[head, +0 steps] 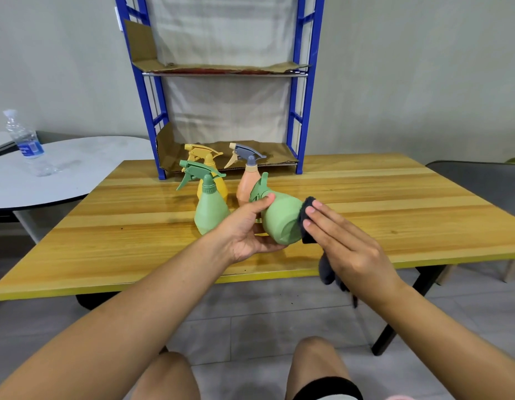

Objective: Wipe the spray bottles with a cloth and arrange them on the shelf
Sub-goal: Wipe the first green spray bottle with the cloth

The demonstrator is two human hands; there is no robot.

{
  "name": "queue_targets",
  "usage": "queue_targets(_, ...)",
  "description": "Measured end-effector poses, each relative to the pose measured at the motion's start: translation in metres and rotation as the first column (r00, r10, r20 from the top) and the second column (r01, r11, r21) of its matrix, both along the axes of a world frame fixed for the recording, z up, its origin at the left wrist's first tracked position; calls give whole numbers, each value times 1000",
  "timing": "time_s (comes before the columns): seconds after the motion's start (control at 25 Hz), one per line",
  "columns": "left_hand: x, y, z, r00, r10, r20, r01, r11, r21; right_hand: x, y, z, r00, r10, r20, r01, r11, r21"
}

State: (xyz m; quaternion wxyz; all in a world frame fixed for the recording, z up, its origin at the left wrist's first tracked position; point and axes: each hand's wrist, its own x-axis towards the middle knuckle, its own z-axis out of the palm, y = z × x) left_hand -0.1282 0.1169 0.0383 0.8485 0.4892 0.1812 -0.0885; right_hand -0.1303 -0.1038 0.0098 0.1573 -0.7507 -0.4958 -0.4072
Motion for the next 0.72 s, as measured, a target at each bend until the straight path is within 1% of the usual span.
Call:
queue_targets(0.08, -1, -7, 0, 1000, -3, 21, 3, 1000, -21, -3, 9, -1, 998, 27, 55, -25, 999, -33)
queue_targets(0.2, 1, -8, 8, 996, 25, 87, -20, 998, -54, -9, 9, -17, 990, 107, 92, -90, 981, -170)
queue_targets(0.32, 3, 0, 18, 985, -2, 173, -7, 999, 53, -1, -3, -21, 994, 101, 50, -88, 970, -225)
queue_targets(0.44, -4, 2, 32, 973, -44, 227, -9, 974, 228, 5, -7, -12, 995, 87, 42, -73, 965, -251)
queue_targets(0.56, -14, 6, 50, 945, -35, 326, -87, 931, 354, 7, -5, 8, 993, 89, 75, -64, 958, -280)
queue_targets(0.72, -40, 20, 76, 885, -43, 463, -204, 859, 469, -3, 6, 35, 992, 69, 108, -40, 967, -250)
